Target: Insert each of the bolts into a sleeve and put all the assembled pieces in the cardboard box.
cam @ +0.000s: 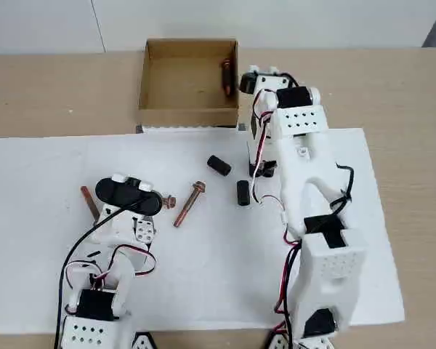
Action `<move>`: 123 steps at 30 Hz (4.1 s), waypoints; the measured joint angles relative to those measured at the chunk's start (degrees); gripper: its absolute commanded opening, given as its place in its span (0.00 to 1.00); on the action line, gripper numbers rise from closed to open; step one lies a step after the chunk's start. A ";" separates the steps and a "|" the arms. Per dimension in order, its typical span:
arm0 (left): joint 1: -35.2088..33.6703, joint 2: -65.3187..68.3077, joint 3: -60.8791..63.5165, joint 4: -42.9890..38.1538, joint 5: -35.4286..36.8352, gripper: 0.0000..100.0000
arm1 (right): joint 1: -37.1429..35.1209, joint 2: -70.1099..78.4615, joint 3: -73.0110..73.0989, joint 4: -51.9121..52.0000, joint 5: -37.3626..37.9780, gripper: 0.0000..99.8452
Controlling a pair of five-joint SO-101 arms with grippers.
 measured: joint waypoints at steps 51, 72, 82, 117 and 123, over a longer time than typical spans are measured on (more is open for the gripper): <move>0.00 0.00 0.00 0.00 0.00 0.01 | 0.97 5.98 -0.88 -5.10 -0.53 0.00; 0.00 0.00 -0.09 1.32 -4.66 0.01 | -1.14 -31.47 3.87 4.92 -8.09 0.00; -2.11 0.09 -16.88 15.56 -4.66 0.01 | -1.14 -54.86 28.92 4.92 -10.55 0.00; 11.34 71.38 -86.33 46.59 9.14 0.01 | 12.66 -78.24 55.38 -0.35 -12.66 0.00; 13.98 82.55 -86.86 46.59 9.14 0.01 | 13.10 -78.24 55.38 -0.35 -12.66 0.00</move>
